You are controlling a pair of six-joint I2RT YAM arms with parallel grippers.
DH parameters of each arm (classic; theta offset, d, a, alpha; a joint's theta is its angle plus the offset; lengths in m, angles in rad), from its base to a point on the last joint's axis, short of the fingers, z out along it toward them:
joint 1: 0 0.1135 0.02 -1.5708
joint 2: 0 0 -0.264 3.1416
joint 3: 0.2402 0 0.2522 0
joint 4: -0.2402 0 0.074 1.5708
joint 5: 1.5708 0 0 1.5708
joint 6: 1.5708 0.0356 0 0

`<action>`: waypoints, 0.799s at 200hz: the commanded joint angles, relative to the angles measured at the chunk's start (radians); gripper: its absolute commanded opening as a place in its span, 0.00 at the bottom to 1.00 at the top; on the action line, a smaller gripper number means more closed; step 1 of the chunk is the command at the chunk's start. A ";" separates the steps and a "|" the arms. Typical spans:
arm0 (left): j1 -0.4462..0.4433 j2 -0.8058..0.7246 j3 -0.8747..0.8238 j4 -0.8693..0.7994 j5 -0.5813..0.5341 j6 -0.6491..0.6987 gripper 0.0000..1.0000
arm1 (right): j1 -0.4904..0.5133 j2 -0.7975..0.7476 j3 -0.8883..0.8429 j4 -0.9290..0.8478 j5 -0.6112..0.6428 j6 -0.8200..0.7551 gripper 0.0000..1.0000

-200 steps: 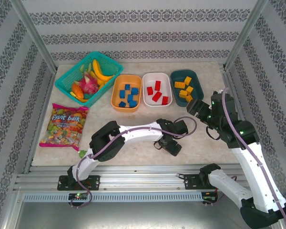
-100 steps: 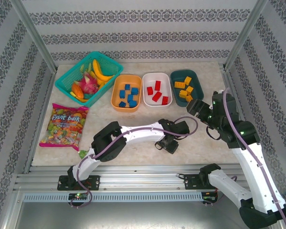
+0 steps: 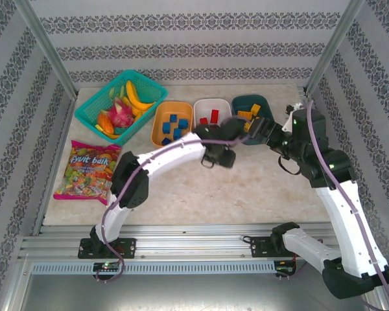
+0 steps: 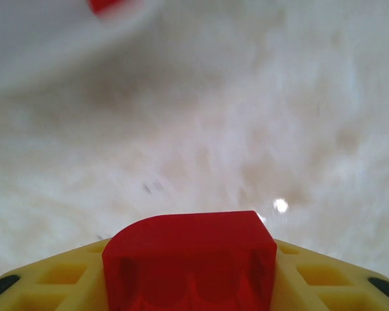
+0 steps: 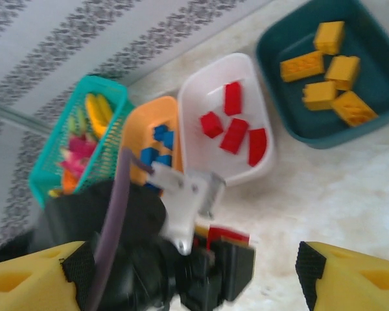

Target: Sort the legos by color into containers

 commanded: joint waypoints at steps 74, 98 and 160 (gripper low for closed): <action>0.243 0.206 0.327 0.241 0.068 0.068 0.52 | -0.056 0.268 -0.078 0.367 -0.356 0.146 0.81; 0.266 0.287 0.379 0.370 0.074 0.082 0.51 | -0.064 0.300 -0.066 0.374 -0.349 0.129 0.81; 0.307 0.483 0.490 0.548 0.234 -0.034 0.50 | -0.088 0.271 -0.127 0.347 -0.338 0.116 0.80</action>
